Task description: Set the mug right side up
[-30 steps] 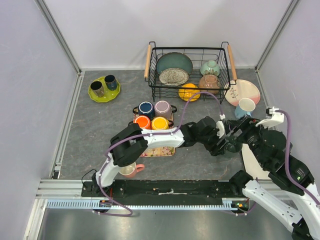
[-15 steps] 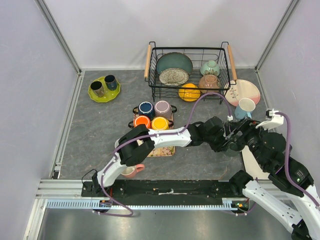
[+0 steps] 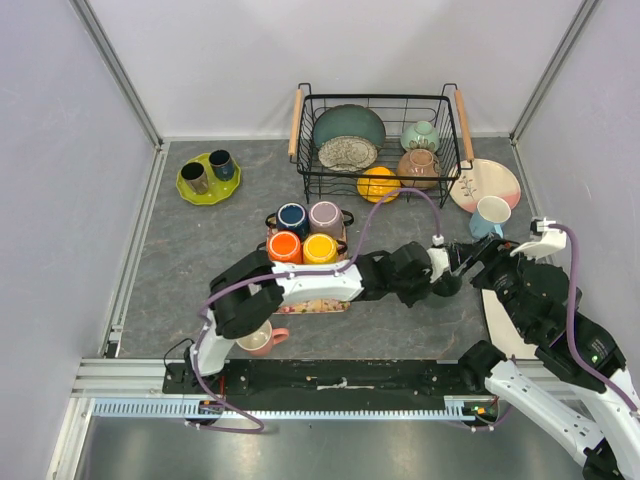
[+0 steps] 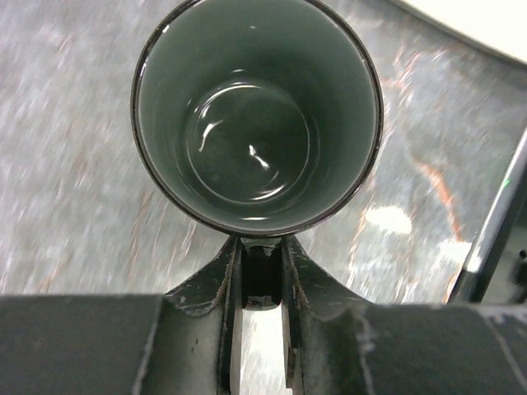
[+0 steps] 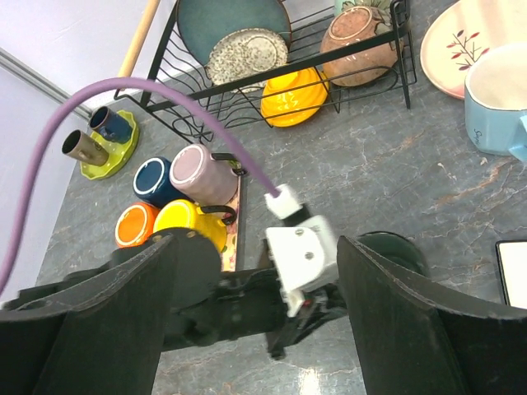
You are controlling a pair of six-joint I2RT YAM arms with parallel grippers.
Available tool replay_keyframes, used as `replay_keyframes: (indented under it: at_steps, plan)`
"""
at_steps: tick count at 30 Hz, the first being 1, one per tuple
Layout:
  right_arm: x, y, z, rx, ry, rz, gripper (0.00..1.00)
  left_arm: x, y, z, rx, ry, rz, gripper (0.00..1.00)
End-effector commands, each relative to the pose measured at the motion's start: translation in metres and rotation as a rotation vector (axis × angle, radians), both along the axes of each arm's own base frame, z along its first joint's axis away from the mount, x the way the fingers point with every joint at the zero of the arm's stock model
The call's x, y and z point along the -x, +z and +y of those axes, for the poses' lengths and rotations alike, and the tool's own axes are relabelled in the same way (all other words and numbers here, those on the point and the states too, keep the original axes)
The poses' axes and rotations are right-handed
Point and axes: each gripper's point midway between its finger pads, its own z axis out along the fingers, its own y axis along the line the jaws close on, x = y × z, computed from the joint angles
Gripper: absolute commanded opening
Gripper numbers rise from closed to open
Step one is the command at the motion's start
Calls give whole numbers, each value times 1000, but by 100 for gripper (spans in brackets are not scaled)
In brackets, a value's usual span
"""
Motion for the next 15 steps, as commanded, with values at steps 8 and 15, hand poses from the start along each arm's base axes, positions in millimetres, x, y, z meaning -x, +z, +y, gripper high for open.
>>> replay_keyframes:
  at_steps: [8, 15]
  plan:
    - [-9, 3, 7, -17, 0, -21, 84, -3, 2, 134, -190, 523, 65, 2]
    - [-12, -4, 14, -27, 16, -7, 84, 5, -3, 153, -241, 635, 136, 2]
